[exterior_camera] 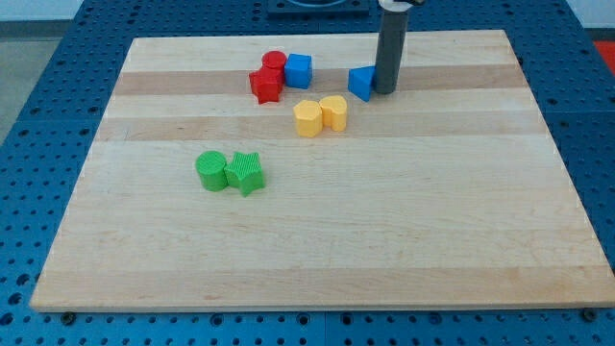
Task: Move the yellow hexagon along with the yellow heart towards the green star
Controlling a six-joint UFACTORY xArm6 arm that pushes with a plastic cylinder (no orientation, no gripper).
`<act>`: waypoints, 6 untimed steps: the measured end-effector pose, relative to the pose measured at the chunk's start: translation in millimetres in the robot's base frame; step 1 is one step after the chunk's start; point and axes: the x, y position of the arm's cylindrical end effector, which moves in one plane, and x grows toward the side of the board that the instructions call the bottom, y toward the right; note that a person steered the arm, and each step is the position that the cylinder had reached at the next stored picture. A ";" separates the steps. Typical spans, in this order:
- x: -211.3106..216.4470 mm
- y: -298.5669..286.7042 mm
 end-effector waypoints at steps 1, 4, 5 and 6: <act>-9.3 -16.4; -9.7 -74.8; -7.2 -59.6; 8.3 -25.0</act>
